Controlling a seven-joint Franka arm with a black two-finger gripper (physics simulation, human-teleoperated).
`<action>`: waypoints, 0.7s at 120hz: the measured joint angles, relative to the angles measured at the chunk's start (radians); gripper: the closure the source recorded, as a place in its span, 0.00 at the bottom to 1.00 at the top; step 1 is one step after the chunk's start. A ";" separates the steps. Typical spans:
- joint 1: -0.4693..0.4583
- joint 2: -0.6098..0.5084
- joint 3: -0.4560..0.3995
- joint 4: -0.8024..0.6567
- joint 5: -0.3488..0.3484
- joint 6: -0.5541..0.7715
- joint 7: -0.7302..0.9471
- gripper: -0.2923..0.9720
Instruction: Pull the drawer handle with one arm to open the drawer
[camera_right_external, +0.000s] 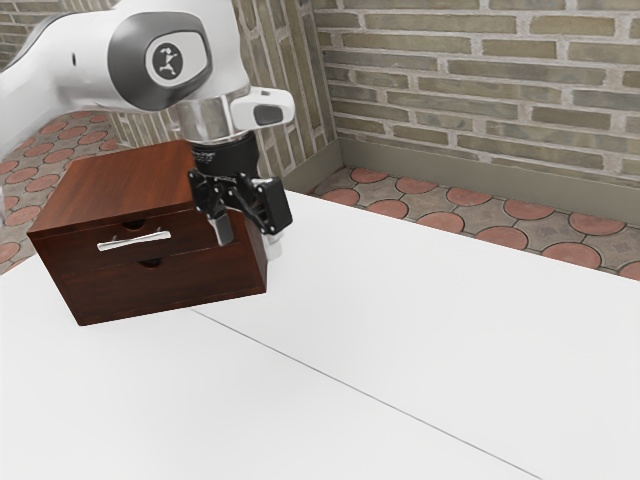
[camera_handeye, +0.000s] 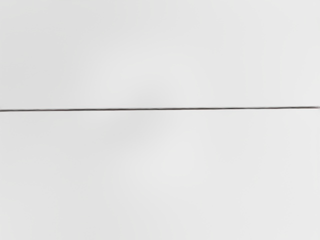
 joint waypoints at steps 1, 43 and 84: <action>0.000 0.000 0.000 0.000 0.000 0.000 0.000 0.23; 0.009 -0.032 0.005 0.123 -0.003 -0.037 -0.002 0.23; -0.001 -0.106 0.061 0.100 -0.017 -0.139 0.026 0.23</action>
